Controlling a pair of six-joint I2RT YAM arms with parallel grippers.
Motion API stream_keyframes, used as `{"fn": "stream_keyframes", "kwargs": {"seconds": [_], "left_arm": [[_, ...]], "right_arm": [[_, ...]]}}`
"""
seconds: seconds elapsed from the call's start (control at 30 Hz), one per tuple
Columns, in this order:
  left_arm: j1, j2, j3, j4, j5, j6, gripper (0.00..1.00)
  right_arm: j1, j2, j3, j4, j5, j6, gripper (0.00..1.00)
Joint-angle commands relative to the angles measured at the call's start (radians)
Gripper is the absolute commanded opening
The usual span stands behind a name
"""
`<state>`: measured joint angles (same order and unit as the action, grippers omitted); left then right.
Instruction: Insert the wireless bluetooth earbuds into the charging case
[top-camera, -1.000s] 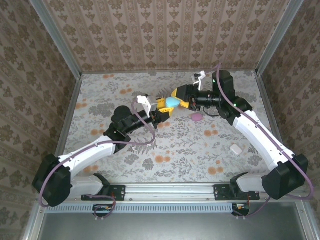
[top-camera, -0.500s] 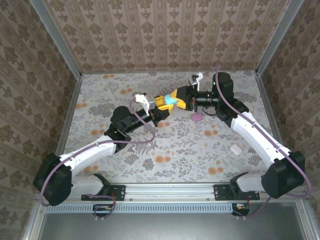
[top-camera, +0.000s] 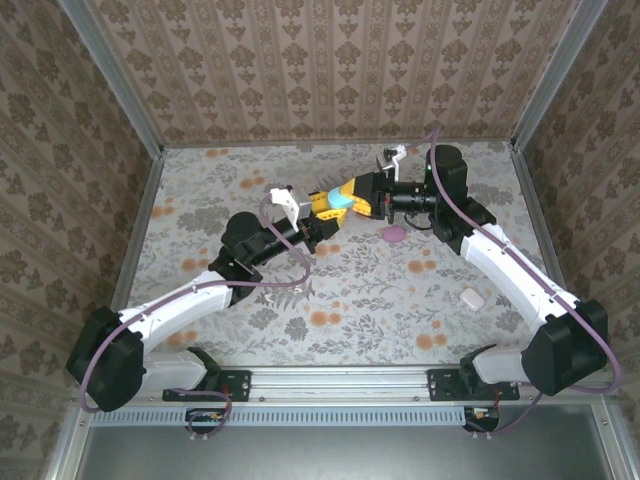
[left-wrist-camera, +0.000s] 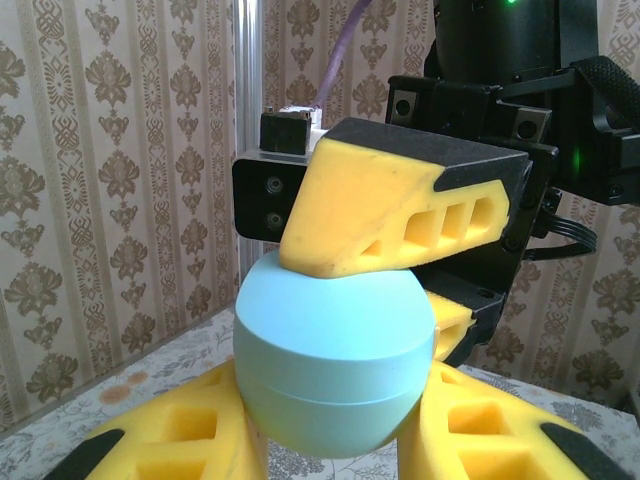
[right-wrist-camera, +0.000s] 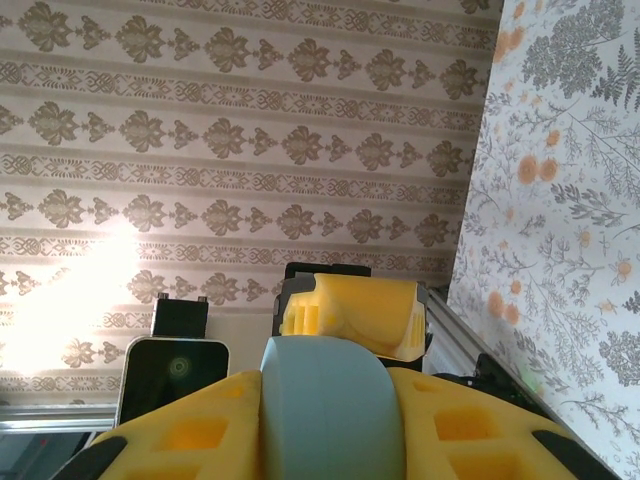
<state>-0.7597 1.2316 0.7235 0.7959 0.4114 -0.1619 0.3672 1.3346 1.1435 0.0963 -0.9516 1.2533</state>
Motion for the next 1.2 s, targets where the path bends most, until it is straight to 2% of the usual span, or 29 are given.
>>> {"fn": "stream_keyframes", "kwargs": {"seconds": [0.0, 0.37, 0.93, 1.17], "left_arm": [[-0.009, -0.005, 0.031, 0.006, -0.001, 0.011, 0.31], [-0.008, -0.027, 0.020, -0.029, -0.016, 0.040, 0.33], [-0.009, -0.032, 0.022, -0.057, -0.013, 0.051, 0.35], [-0.009, -0.032, 0.023, -0.064, -0.011, 0.053, 0.45]], "right_arm": [[-0.002, 0.000, -0.019, 0.040, -0.028, 0.017, 0.25], [-0.056, -0.060, -0.073, 0.088, 0.023, 0.053, 0.11], [-0.091, -0.091, -0.108, 0.141, 0.063, 0.100, 0.07], [-0.097, -0.094, -0.114, 0.145, 0.078, 0.104, 0.07]]}}
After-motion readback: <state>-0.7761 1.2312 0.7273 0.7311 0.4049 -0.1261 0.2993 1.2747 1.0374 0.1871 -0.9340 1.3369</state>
